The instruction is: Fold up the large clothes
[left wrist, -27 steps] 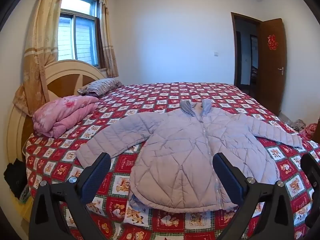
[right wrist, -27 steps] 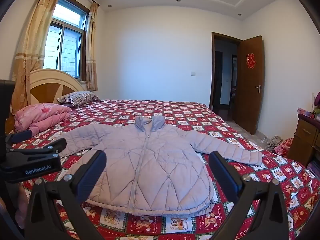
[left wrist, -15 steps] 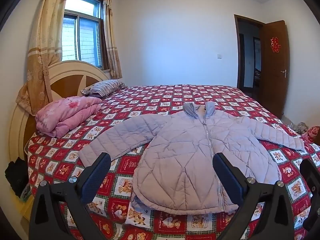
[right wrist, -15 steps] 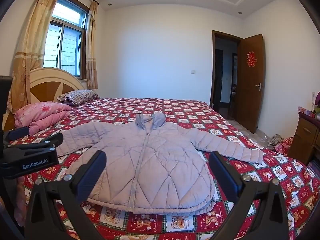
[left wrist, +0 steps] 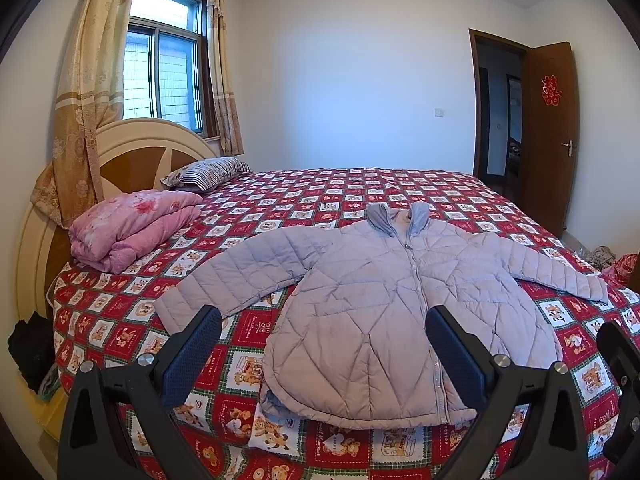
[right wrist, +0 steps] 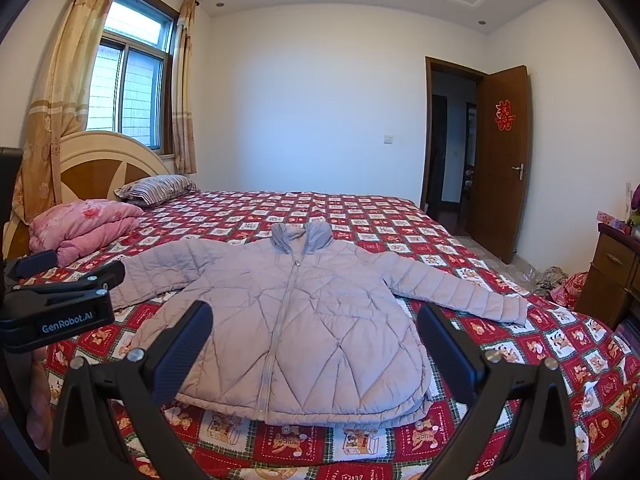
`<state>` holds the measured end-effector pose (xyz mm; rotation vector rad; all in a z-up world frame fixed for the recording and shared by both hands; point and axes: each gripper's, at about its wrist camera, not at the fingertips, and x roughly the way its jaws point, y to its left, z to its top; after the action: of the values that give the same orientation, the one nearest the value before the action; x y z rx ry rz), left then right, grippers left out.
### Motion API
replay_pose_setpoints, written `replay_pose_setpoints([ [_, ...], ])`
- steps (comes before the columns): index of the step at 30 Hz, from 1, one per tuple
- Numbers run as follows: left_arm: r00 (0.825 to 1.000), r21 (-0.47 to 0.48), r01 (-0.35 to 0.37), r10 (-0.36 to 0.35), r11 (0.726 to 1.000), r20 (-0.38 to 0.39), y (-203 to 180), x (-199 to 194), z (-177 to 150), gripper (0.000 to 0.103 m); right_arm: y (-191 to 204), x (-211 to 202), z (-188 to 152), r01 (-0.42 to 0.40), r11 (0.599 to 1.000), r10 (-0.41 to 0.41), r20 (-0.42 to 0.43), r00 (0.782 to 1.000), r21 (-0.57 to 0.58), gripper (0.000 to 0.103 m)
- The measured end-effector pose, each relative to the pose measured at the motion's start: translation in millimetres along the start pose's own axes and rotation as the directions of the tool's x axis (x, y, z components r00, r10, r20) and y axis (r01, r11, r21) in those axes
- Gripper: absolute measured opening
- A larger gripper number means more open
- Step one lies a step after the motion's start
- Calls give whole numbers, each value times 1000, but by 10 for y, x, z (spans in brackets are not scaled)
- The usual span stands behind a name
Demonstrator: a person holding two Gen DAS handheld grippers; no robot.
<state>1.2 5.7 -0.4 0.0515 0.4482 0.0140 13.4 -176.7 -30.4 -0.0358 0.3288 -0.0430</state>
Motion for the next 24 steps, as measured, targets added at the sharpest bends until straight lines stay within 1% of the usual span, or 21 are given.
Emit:
replay_pose_setpoints([
  [24, 1000, 1, 0, 0, 1000, -22, -8, 83, -46, 102, -63, 47, -42, 0, 1000, 1, -17, 1000, 16, 103],
])
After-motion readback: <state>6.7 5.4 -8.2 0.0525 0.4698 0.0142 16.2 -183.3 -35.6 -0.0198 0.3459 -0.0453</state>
